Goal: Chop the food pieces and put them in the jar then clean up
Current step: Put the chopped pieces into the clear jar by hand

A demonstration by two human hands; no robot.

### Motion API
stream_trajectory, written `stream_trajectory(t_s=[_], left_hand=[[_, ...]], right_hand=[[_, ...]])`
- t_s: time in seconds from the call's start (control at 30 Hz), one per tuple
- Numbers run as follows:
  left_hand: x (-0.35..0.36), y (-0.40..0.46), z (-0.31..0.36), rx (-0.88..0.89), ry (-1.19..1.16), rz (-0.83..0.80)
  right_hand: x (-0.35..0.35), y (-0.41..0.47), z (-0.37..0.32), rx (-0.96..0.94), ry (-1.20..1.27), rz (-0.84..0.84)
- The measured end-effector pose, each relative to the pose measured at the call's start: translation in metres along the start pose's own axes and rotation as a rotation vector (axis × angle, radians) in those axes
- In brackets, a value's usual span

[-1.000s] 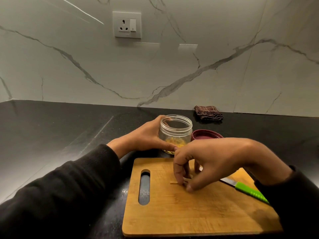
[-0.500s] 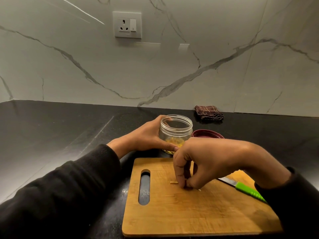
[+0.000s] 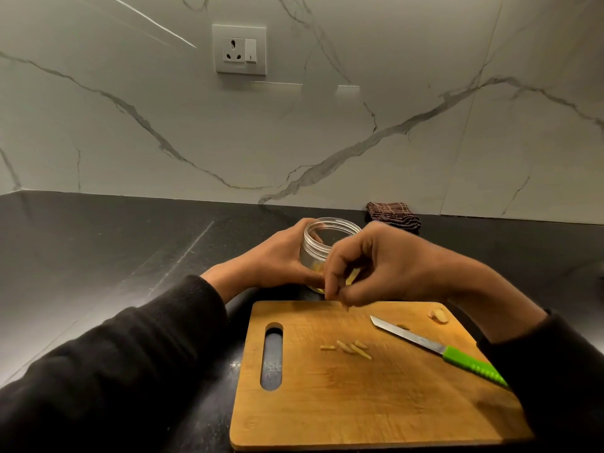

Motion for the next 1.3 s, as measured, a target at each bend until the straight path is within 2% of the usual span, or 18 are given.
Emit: stream_trajectory(t_s=[0.1,0.2,0.27,0.33,0.4,0.5,0.77,0.83,0.93,1.0,1.07,1.17,1.3], left_hand=[[-0.001,-0.001,0.003,0.003,-0.013,0.001],[-0.001,-0.001,0.005,0.013,-0.004,0.001],[-0.001,-0.002,0.007,0.017,0.003,0.001],[-0.001,-0.001,0.009,0.021,0.003,0.004],[-0.001,-0.001,0.009,0.028,0.004,0.005],[-0.001,0.000,0.009,0.028,0.005,0.003],[0.000,-0.001,0.007,0.006,0.003,-0.004],[0.000,-0.002,0.006,-0.003,-0.005,-0.013],[0.001,-0.002,0.002,-0.035,-0.047,-0.025],[0.001,-0.001,-0.001,-0.045,-0.037,-0.005],[0.001,0.000,-0.001,-0.052,-0.029,0.008],[0.002,0.001,0.001,-0.060,-0.040,0.008],[0.002,0.001,0.000,-0.062,-0.037,0.004]], right_hand=[[-0.008,-0.002,0.002,-0.052,0.166,0.194],[-0.011,-0.002,0.006,-0.124,0.289,0.462],[-0.013,0.000,0.013,-0.181,0.164,0.662],[-0.014,0.004,0.021,-0.214,-0.061,0.801],[-0.012,0.007,0.027,-0.233,-0.224,0.833],[-0.008,0.010,0.032,-0.206,-0.339,0.806],[-0.010,0.010,0.028,-0.225,-0.388,0.841],[-0.011,0.006,0.019,-0.222,-0.322,0.764],[-0.006,0.002,0.001,-0.103,-0.167,0.349],[0.003,0.001,-0.004,0.039,-0.214,0.082],[0.009,-0.001,-0.003,0.149,-0.320,-0.082],[0.013,-0.004,-0.001,0.304,-0.399,-0.257],[0.018,-0.003,-0.004,0.273,-0.308,-0.301]])
Point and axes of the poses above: each hand's wrist, its own y-axis towards the middle knuckle, its own x-axis out of the palm, z = x × y, the point moved 1 cm from there along y, towards the middle knuckle, and after that the axes turned 10 degrees about y, right-handed, at the moved point
